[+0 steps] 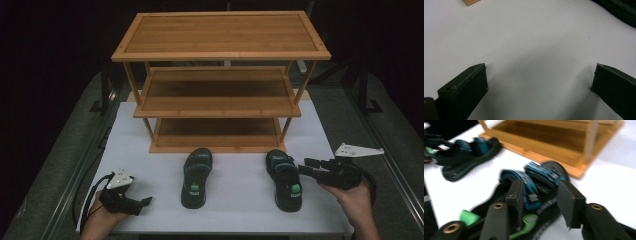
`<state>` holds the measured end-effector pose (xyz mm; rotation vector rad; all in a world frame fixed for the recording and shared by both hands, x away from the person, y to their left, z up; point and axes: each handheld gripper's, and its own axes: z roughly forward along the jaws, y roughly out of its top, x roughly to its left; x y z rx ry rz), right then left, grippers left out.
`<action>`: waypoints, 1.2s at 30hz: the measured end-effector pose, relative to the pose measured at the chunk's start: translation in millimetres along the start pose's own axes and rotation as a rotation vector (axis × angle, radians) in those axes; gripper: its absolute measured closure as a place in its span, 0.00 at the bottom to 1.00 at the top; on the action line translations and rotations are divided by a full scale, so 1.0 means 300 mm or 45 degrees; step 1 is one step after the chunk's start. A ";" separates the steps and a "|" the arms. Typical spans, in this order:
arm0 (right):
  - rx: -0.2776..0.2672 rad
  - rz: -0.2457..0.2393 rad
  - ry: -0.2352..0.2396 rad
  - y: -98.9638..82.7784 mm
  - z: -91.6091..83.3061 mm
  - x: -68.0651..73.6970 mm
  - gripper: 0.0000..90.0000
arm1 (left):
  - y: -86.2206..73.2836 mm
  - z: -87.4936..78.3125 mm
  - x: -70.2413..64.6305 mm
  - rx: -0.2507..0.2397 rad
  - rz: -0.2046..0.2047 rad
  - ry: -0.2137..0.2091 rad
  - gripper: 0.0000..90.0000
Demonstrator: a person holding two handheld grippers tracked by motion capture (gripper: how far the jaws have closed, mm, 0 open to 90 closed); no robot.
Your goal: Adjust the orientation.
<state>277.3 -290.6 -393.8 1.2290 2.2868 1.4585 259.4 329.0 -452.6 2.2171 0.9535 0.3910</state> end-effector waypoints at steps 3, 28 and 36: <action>-0.002 -0.037 0.040 0.015 0.014 0.017 0.56 | 0.000 0.000 0.000 0.000 0.000 0.000 0.00; 0.116 -0.113 0.160 0.017 0.136 0.024 0.75 | 0.000 0.000 0.001 0.002 -0.001 -0.002 0.00; 0.095 -0.104 0.163 0.018 0.127 0.020 0.75 | 0.000 0.000 0.001 0.002 -0.001 -0.002 0.00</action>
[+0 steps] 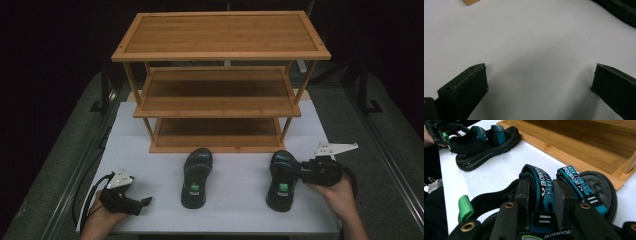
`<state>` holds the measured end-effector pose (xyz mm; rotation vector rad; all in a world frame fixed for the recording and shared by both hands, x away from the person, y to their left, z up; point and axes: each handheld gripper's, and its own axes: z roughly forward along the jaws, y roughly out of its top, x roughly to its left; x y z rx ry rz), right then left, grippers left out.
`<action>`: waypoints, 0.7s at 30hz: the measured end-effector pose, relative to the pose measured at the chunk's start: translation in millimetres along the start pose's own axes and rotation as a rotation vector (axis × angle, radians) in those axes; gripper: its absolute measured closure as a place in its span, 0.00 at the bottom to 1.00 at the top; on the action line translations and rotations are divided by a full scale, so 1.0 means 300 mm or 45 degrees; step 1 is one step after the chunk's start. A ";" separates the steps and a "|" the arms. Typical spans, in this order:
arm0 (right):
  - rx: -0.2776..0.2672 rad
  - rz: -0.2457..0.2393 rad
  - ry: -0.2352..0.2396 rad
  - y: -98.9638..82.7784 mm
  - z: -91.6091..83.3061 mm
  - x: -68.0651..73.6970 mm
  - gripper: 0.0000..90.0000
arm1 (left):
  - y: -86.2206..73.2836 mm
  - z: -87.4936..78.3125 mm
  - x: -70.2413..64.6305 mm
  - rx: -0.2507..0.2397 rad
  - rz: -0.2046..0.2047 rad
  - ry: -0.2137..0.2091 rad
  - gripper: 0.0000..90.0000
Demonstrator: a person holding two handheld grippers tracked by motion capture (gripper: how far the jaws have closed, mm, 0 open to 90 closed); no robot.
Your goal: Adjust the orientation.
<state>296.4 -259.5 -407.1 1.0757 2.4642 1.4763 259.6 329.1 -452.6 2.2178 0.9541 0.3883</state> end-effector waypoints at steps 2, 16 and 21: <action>-0.004 0.002 -0.002 0.000 -0.004 0.000 0.75 | 0.000 0.000 0.000 0.000 0.000 0.000 0.00; -0.050 -0.046 0.058 0.074 0.002 0.059 0.75 | -0.001 0.000 -0.001 -0.003 0.003 0.003 0.00; -0.047 -0.074 0.091 0.108 0.040 0.080 0.75 | 0.000 0.000 -0.001 -0.002 0.003 0.003 0.00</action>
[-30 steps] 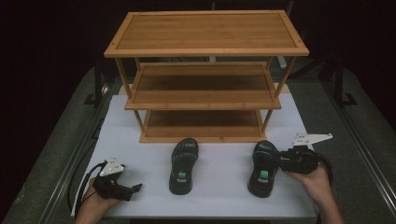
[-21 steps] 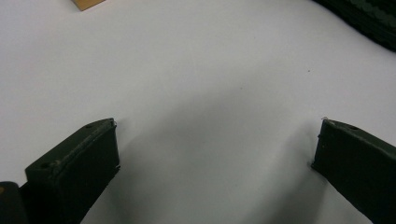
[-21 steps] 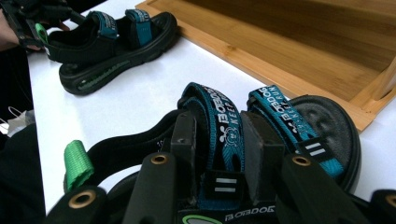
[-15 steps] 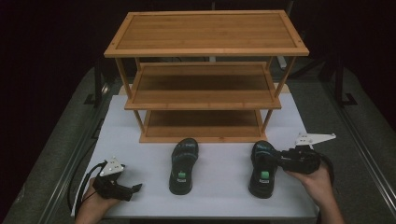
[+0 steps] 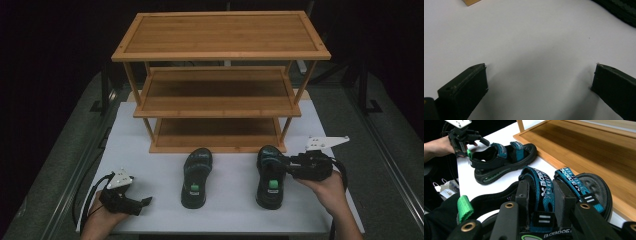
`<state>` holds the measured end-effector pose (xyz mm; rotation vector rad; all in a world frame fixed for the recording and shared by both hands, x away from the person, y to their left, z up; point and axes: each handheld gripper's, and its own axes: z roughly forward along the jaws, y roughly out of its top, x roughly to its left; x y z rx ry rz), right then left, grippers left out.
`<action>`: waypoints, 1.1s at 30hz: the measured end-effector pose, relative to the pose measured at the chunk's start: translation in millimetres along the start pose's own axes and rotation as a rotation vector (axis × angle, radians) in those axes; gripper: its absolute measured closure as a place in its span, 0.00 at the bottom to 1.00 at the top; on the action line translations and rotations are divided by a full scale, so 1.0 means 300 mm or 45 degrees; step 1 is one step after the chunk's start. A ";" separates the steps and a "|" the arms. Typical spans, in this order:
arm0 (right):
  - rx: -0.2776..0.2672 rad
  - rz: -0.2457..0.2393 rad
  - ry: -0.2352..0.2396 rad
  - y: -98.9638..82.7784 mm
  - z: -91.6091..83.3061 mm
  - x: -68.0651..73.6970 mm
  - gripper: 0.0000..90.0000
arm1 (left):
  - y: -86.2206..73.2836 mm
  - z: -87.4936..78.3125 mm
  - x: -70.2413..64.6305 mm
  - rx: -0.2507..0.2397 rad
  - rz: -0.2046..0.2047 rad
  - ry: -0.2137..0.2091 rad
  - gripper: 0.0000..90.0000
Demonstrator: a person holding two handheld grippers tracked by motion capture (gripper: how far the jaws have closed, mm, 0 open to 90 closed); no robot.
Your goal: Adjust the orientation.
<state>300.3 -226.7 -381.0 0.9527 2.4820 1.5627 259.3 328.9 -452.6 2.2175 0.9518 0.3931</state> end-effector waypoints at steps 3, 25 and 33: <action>0.000 -0.018 0.015 0.015 0.022 0.009 0.75 | 0.000 0.000 0.000 0.000 0.000 0.000 0.00; 0.019 -0.107 0.116 0.124 0.227 0.083 0.75 | 0.000 0.001 0.000 -0.003 -0.003 -0.001 0.00; 0.054 -0.120 0.151 0.132 0.316 0.090 0.75 | 0.000 0.001 0.000 -0.005 -0.005 0.000 0.00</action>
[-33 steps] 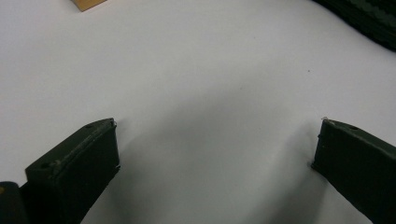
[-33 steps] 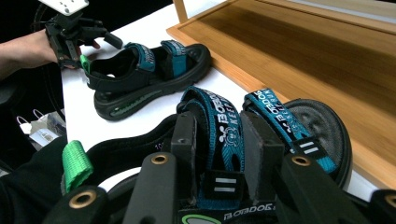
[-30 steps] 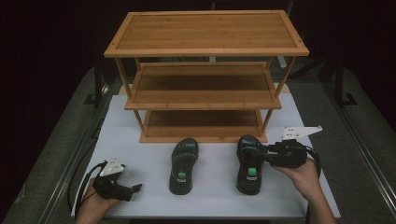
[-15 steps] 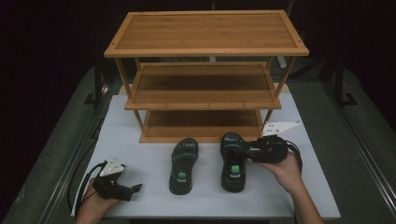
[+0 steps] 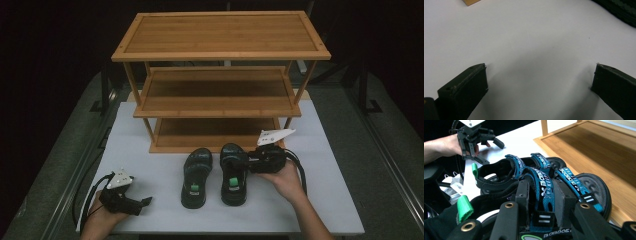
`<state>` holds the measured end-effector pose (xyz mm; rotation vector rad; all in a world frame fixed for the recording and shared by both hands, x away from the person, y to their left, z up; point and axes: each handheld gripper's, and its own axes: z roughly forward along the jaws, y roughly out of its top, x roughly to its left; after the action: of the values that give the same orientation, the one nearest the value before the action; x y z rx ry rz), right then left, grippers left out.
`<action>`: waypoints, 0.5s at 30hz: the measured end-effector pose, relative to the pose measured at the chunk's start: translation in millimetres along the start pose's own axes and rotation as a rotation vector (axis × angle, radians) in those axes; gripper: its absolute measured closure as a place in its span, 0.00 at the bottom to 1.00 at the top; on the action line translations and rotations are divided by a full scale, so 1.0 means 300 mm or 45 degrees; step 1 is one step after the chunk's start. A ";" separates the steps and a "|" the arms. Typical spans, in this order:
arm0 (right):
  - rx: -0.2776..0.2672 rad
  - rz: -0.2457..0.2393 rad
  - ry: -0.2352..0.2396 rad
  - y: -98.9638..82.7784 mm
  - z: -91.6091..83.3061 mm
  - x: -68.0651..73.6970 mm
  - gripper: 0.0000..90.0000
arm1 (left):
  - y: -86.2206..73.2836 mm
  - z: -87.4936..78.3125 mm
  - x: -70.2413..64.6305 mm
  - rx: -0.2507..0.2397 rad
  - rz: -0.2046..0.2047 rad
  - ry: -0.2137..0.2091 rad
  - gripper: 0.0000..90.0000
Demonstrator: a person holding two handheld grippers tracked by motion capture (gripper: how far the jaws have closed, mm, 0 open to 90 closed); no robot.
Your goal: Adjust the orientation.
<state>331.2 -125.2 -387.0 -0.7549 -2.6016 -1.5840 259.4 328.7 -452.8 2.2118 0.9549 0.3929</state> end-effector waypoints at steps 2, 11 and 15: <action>0.002 -0.005 0.010 0.000 0.017 -0.003 0.75 | 0.000 0.000 0.000 0.002 0.001 -0.001 0.00; 0.002 0.000 0.036 -0.010 0.069 -0.014 0.75 | 0.000 -0.001 0.001 0.007 0.004 -0.003 0.00; 0.019 0.005 0.040 -0.018 0.089 -0.016 0.75 | 0.000 -0.001 0.001 0.007 0.004 -0.003 0.00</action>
<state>339.6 -106.7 -405.7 -0.7278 -2.5850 -1.5609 259.5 328.9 -452.6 2.2185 0.9525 0.3898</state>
